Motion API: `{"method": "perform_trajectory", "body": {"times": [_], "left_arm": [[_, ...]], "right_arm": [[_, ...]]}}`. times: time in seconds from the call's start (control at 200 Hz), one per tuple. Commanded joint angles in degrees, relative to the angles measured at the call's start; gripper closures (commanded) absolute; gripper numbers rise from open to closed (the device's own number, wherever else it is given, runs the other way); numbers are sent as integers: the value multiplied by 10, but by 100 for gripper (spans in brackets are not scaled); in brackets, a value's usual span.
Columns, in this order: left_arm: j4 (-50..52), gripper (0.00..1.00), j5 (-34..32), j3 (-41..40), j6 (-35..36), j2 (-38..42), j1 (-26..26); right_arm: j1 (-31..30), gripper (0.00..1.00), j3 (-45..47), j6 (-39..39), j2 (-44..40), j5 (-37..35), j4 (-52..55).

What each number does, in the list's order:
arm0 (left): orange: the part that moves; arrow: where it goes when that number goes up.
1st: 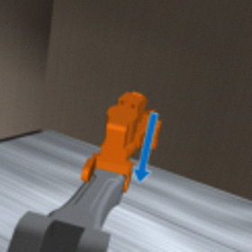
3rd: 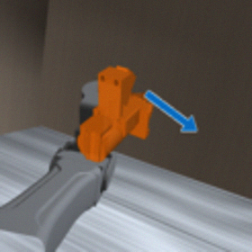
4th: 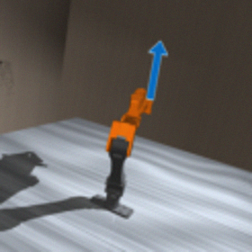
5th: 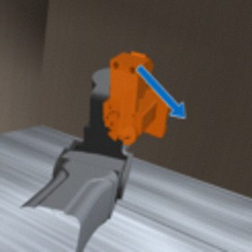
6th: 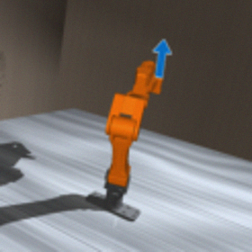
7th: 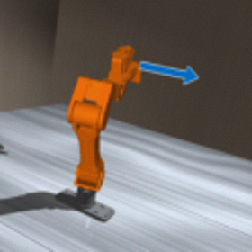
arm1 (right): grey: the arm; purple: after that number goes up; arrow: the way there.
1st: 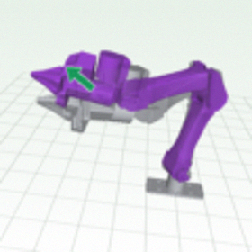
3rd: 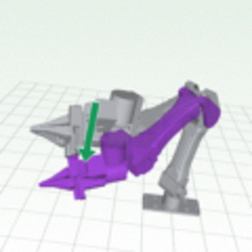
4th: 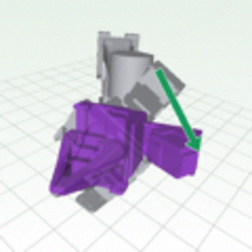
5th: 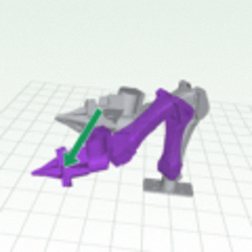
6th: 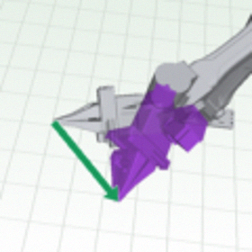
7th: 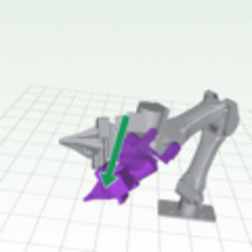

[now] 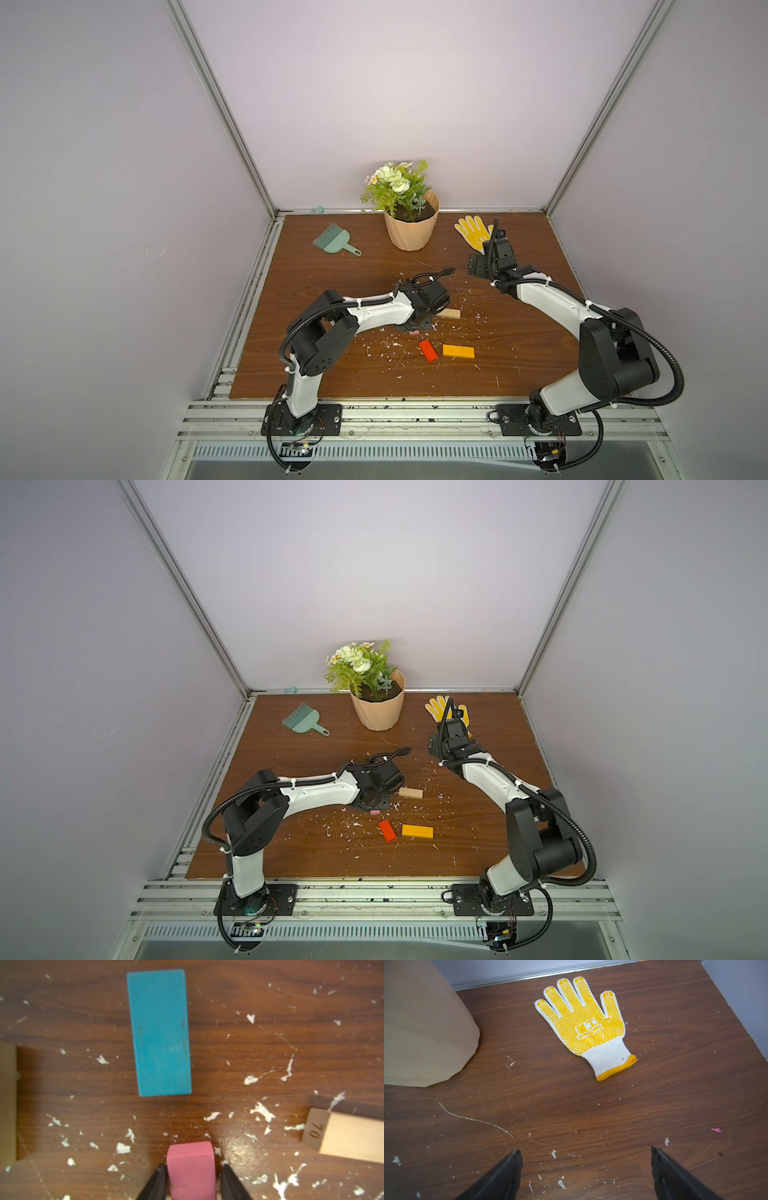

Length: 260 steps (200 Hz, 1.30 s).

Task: Assemble the letter t with building blocks
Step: Assemble the building block at the center of the board.

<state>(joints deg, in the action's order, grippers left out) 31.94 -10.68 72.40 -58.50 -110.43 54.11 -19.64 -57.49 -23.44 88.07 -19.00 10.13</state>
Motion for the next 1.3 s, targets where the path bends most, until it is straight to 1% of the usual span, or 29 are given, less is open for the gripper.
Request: {"method": "perform_trajectory", "body": {"times": [0.0, 0.055, 0.095, 0.13, 0.275, 0.756, 0.926, 1.296], "left_arm": [[6, 68, 2, -14, -19, -11, 6], [11, 71, -5, -13, -22, -8, 6], [14, 75, -6, -14, -23, -5, 6], [15, 76, -6, -14, -22, -2, 6], [34, 75, -32, -7, -27, 2, 3], [35, 75, -42, -12, -8, 1, -33], [35, 74, -40, 2, 11, -14, -35], [33, 74, -49, 10, 23, -31, -42]], "right_arm": [[1, 1, 2, -5, -24, -1, -8], [1, 1, 4, -6, -24, -2, -9], [1, 1, 3, -6, -24, -2, -9], [1, 1, 3, -6, -24, -3, -9], [0, 1, 2, -7, -23, 2, -10], [0, 1, 7, -5, -24, 2, -11], [1, 1, 6, -5, -24, 3, -10], [0, 1, 5, -5, -21, 5, -10]]}}
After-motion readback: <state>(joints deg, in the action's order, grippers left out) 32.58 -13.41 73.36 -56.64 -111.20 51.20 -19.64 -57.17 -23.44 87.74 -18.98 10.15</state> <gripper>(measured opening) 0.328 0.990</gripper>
